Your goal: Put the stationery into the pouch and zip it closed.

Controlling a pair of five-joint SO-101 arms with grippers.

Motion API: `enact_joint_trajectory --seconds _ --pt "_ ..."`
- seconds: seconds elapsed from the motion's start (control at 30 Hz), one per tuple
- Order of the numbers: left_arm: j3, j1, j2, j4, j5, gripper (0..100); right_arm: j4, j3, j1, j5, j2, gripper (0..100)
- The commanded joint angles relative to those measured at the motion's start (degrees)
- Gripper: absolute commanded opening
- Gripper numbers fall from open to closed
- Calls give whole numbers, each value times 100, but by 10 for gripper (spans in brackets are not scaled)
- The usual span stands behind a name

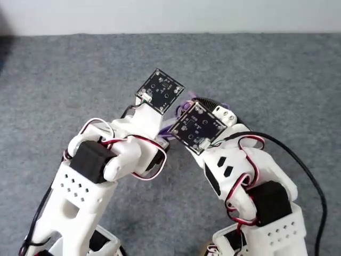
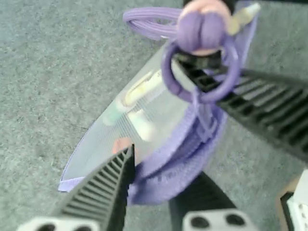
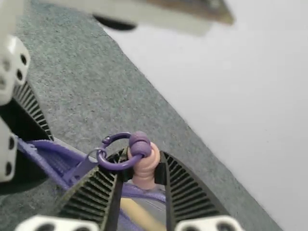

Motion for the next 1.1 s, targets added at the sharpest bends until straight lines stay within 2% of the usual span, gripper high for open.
enact_joint_trajectory --seconds 0.0,0.23,0.43,0.67,0.77,0.9,1.07 --pt "-66 0 26 -413 378 100 40 -9 57 18 -31 7" --pt "66 -9 26 -844 774 196 22 -9 66 18 -31 7" --pt "681 9 -9 -1222 782 196 4 9 66 9 -31 7" --pt "708 9 -9 -1459 782 194 4 9 57 9 -22 7" --pt "699 9 -9 -1512 774 152 4 9 57 9 -22 7" --pt "690 9 -9 -1486 756 23 4 9 84 9 -22 7" --pt "673 -35 -18 -1336 774 11 4 -9 171 9 -31 7"
